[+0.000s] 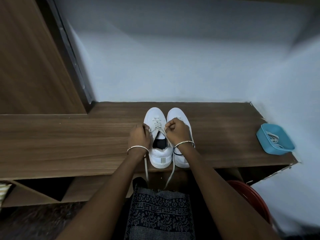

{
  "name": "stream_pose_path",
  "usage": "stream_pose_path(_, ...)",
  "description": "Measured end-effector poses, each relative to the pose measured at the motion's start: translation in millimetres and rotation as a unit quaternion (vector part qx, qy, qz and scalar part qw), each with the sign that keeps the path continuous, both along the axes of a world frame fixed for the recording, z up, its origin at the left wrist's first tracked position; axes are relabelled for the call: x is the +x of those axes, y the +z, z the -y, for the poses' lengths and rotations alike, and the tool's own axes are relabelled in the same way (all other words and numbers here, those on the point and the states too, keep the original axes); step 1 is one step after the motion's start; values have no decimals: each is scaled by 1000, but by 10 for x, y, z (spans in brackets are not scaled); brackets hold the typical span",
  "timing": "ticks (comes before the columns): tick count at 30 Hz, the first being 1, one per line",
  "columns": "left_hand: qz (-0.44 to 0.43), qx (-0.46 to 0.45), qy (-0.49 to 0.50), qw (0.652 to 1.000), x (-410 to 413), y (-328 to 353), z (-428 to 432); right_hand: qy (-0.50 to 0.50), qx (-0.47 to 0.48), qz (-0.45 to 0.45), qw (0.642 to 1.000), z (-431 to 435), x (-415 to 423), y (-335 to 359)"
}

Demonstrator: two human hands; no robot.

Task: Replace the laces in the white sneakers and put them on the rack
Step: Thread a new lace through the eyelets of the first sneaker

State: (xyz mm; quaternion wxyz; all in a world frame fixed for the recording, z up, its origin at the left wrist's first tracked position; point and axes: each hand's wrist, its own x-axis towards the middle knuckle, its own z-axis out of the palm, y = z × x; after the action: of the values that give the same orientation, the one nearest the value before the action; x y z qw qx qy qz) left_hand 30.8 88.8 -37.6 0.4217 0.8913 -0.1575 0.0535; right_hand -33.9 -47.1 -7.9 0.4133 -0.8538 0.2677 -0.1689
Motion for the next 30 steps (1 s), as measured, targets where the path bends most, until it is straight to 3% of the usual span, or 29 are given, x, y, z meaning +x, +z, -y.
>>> stream_pose_path(4, 14, -65, -67, 996, 24, 101, 2, 44, 7, 14, 999, -92, 32, -20)
stream_pose_path(7, 0, -37, -101, 994, 23, 122, 64, 37, -36, 19, 999, -141, 66, -40)
stream_pose_path(11, -7, -3, -76, 997, -5, 171, 120, 25, -45, 6, 999, -102, 52, -46)
stream_pose_path(14, -111, -44, -55, 991, 33, 112, 155, -1, -35, 5, 999, -26, 5, -26)
stream_pose_path(16, -246, -156, -35, 956, 88, 74, 155, -23, -39, 9, 999, 1, -36, 5)
stream_pose_path(18, -368, -295, -22, 881, 47, 178, 139, -46, -30, 15, 998, -7, -56, 29)
stream_pose_path(20, -447, -365, 0, 817, -1, 295, 99, -67, 5, 41, 997, -9, -71, 45)
stream_pose_path(21, -454, -382, 4, 805, -27, 370, 61, -74, 25, 58, 995, 13, -75, 42)
stream_pose_path(25, -422, -439, 14, 793, 68, 469, -125, -58, 50, 92, 993, 136, -91, 72)
stream_pose_path(30, -418, -415, 19, 808, 99, 469, -298, 110, -59, 59, 990, -27, -102, 114)
